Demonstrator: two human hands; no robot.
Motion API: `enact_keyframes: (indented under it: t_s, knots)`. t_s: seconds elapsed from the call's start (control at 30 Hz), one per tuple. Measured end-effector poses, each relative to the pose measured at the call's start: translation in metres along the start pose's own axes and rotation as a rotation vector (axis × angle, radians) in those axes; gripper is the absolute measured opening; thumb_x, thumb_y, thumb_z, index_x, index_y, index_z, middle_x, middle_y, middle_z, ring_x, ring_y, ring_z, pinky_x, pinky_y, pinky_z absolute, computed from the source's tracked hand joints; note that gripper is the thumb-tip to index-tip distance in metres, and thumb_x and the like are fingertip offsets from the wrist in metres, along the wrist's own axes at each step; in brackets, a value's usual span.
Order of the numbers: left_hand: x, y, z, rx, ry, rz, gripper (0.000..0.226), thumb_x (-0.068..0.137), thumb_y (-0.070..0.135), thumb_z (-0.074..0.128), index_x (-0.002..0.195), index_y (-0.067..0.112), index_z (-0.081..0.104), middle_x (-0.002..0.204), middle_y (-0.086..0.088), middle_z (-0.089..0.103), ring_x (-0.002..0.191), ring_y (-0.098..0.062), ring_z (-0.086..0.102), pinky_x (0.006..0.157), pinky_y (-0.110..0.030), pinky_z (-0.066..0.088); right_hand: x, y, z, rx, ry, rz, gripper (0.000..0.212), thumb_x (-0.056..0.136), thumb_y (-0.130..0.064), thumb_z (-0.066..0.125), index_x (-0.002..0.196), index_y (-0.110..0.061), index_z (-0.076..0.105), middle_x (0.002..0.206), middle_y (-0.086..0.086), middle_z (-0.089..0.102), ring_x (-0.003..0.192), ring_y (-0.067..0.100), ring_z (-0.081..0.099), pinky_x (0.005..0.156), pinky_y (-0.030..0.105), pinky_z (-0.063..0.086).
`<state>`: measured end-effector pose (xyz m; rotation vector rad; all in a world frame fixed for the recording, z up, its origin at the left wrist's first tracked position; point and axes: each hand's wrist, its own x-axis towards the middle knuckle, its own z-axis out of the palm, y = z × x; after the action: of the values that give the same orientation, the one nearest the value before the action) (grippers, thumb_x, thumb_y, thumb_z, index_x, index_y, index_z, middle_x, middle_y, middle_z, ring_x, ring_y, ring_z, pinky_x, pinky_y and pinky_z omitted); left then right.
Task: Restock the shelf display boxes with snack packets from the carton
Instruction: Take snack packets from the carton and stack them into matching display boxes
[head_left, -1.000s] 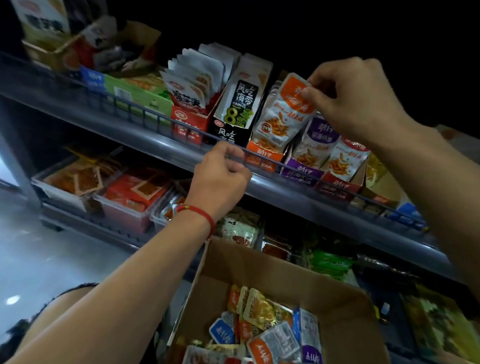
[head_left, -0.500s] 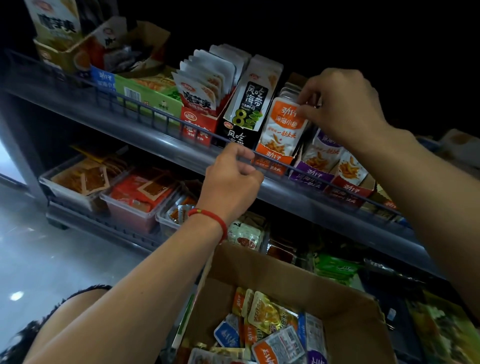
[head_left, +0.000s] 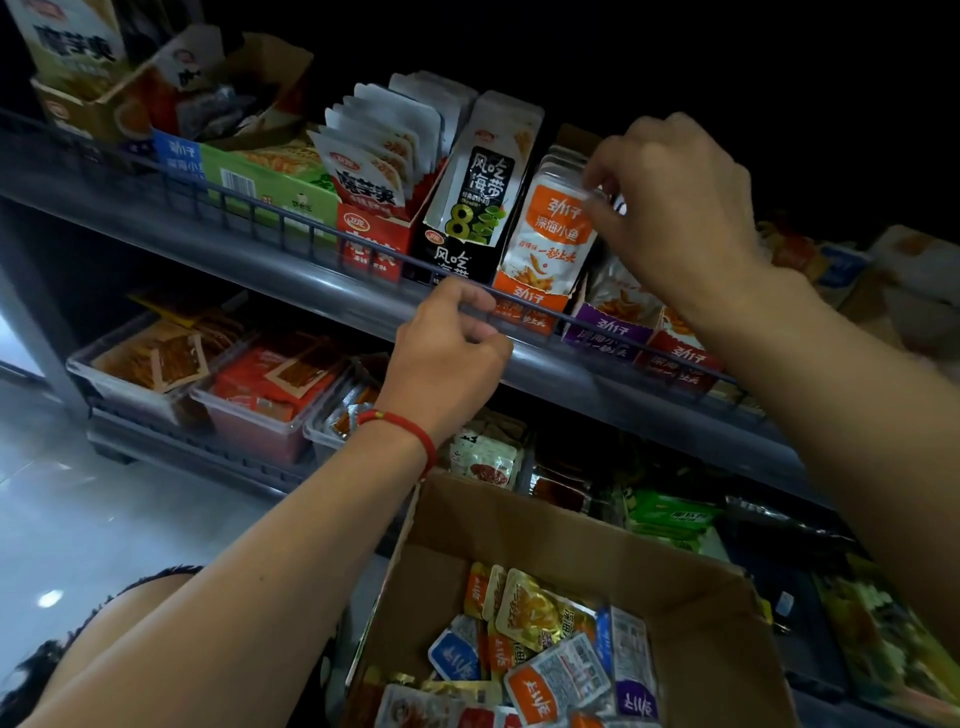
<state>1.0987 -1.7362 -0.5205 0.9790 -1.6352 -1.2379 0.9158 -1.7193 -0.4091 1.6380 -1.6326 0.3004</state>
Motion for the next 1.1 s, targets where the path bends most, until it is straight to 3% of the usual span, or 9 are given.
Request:
enact_keyframes:
  t_s: [0.27, 0.37, 0.43, 0.5, 0.6, 0.7, 0.83, 0.97, 1.1]
  knots:
    - [-0.015, -0.012, 0.022, 0.226, -0.159, 0.061, 0.014, 0.091, 0.01, 0.059, 0.093, 0.023, 0.062, 0.081, 0.002, 0.065, 0.07, -0.013, 0.061, 0.057, -0.018, 0.047, -0.094, -0.012, -0.033, 0.187, -0.133, -0.112, 0.019, 0.097, -0.027, 0.056, 0.109, -0.016, 0.064, 0.104, 0.006, 0.065, 0.097, 0.031, 0.061, 0.065, 0.043, 0.052]
    - [-0.035, -0.02, 0.039, 0.454, -0.397, 0.083, 0.014, 0.091, 0.016, 0.064, 0.101, 0.025, 0.064, 0.091, 0.006, 0.067, 0.079, -0.009, 0.062, 0.068, -0.022, 0.049, -0.152, -0.009, -0.029, 0.289, -0.323, -0.047, 0.015, 0.097, -0.03, 0.058, 0.107, -0.021, 0.065, 0.102, -0.001, 0.065, 0.092, 0.023, 0.062, 0.066, 0.036, 0.051]
    - [-0.046, -0.036, 0.051, 0.764, -0.636, 0.163, 0.023, 0.091, 0.024, 0.064, 0.114, 0.027, 0.063, 0.104, 0.004, 0.068, 0.094, -0.015, 0.063, 0.077, -0.028, 0.051, -0.196, -0.006, -0.02, 0.348, -0.448, 0.029, 0.016, 0.096, -0.032, 0.058, 0.107, -0.024, 0.066, 0.102, -0.004, 0.066, 0.093, 0.019, 0.064, 0.07, 0.037, 0.055]
    - [-0.058, -0.051, 0.063, 1.014, -0.905, 0.18, 0.031, 0.092, 0.03, 0.062, 0.122, 0.026, 0.06, 0.113, 0.0, 0.067, 0.104, -0.02, 0.064, 0.084, -0.031, 0.054, -0.236, -0.003, -0.009, 0.359, -0.643, 0.065, 0.017, 0.098, -0.036, 0.055, 0.109, -0.028, 0.065, 0.104, -0.006, 0.064, 0.094, 0.017, 0.063, 0.076, 0.039, 0.055]
    - [-0.079, -0.069, 0.084, 1.199, -1.201, 0.075, 0.041, 0.098, 0.03, 0.057, 0.137, 0.02, 0.053, 0.132, -0.006, 0.062, 0.115, -0.023, 0.061, 0.09, -0.029, 0.05, -0.274, 0.007, 0.004, 0.465, -1.119, 0.103, 0.021, 0.098, -0.04, 0.059, 0.117, -0.032, 0.062, 0.106, -0.009, 0.066, 0.097, 0.011, 0.065, 0.084, 0.038, 0.056]
    - [-0.107, -0.088, 0.106, 1.231, -1.333, -0.019, 0.044, 0.102, 0.019, 0.054, 0.145, 0.009, 0.048, 0.152, -0.012, 0.044, 0.128, -0.027, 0.05, 0.098, -0.027, 0.041, -0.285, 0.016, 0.005, 0.596, -1.42, 0.08, 0.038, 0.097, -0.04, 0.064, 0.132, -0.027, 0.06, 0.113, -0.007, 0.068, 0.1, 0.009, 0.064, 0.09, 0.032, 0.054]
    - [-0.136, -0.138, 0.138, 1.093, -1.409, 0.004, 0.035, 0.094, 0.026, 0.067, 0.129, 0.019, 0.064, 0.127, -0.004, 0.067, 0.113, -0.021, 0.063, 0.089, -0.02, 0.045, -0.286, 0.028, 0.005, 0.688, -1.362, 0.135, 0.046, 0.096, -0.042, 0.065, 0.139, -0.028, 0.055, 0.117, -0.009, 0.068, 0.101, 0.008, 0.064, 0.088, 0.029, 0.052]
    - [-0.15, -0.164, 0.158, 0.983, -1.341, -0.02, 0.03, 0.094, 0.037, 0.064, 0.118, 0.018, 0.066, 0.117, -0.003, 0.07, 0.102, -0.021, 0.066, 0.091, -0.036, 0.054, -0.279, 0.04, 0.002, 0.708, -1.275, 0.171, 0.048, 0.096, -0.043, 0.066, 0.139, -0.026, 0.055, 0.113, -0.009, 0.073, 0.1, 0.007, 0.065, 0.087, 0.026, 0.049]
    - [-0.152, -0.171, 0.166, 0.923, -1.232, -0.079, 0.016, 0.091, 0.03, 0.068, 0.101, 0.017, 0.069, 0.103, -0.003, 0.071, 0.093, -0.019, 0.066, 0.085, -0.036, 0.056, -0.281, 0.043, -0.004, 0.719, -1.271, 0.173, 0.048, 0.097, -0.044, 0.064, 0.141, -0.028, 0.054, 0.113, -0.009, 0.073, 0.099, 0.006, 0.063, 0.079, 0.023, 0.046]
